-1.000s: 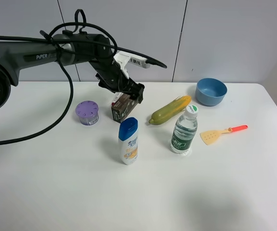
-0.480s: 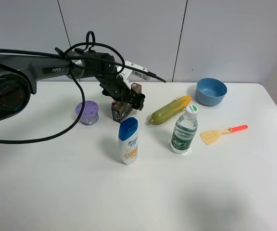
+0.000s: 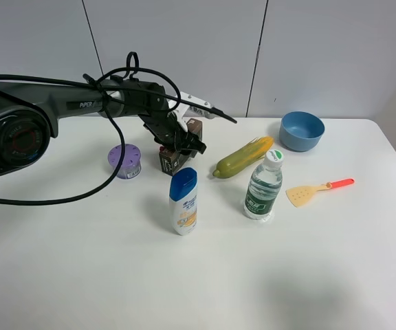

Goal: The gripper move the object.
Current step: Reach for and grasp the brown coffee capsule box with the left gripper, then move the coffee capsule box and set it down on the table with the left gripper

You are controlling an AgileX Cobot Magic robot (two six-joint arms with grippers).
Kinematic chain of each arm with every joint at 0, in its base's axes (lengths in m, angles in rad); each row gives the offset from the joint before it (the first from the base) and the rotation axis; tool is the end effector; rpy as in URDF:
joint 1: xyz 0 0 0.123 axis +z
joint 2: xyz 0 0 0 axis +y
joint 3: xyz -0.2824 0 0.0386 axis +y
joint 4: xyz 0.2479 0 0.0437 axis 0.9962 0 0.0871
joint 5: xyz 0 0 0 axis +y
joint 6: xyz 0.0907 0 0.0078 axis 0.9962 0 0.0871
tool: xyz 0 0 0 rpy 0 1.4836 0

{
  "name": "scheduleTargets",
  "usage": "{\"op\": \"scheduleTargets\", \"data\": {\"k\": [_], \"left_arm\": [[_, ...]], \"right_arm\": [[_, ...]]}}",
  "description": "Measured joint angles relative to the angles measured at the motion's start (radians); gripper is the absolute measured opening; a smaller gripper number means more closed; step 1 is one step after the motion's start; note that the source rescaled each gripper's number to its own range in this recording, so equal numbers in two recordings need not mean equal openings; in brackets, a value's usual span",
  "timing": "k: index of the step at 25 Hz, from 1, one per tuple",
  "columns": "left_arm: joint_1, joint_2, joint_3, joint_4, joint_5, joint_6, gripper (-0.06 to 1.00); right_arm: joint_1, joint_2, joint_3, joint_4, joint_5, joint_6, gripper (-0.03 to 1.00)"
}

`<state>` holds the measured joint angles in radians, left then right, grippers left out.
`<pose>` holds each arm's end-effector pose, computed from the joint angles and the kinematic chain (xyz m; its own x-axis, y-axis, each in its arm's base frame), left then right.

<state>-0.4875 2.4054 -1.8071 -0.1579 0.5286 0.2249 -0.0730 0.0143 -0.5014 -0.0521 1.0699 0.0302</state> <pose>0.4480 -0.2457 0.1024 -0.7121 0.4770 -0.5152 0.5677 0.8229 -0.0228 -0.0035 -0.0039 0.2770 -0.4732 0.0398 -0.8801 0.1154 0.9932 -0.0172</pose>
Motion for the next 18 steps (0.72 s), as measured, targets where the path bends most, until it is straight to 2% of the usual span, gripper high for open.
{"op": "scheduleTargets", "data": {"k": [1, 5, 9, 13, 18], "left_arm": [[-0.002, -0.006, 0.0, 0.015, 0.0, 0.002, 0.0], [-0.016, -0.082, 0.0, 0.105, 0.012, 0.003, 0.02], [-0.032, -0.251, -0.001, 0.129, 0.104, -0.026, 0.02], [-0.033, -0.409, -0.001, 0.158, 0.223, -0.148, 0.02], [0.017, -0.542, 0.025, 0.267, 0.407, -0.365, 0.02]], "right_arm": [[0.0, 0.0, 0.0, 0.0, 0.0, 0.0, 1.0], [0.0, 0.0, 0.0, 0.0, 0.0, 0.0, 1.0], [0.0, 0.0, 0.0, 0.0, 0.0, 0.0, 1.0], [0.0, 0.0, 0.0, 0.0, 0.0, 0.0, 1.0], [0.0, 0.0, 0.0, 0.0, 0.0, 0.0, 1.0]]}}
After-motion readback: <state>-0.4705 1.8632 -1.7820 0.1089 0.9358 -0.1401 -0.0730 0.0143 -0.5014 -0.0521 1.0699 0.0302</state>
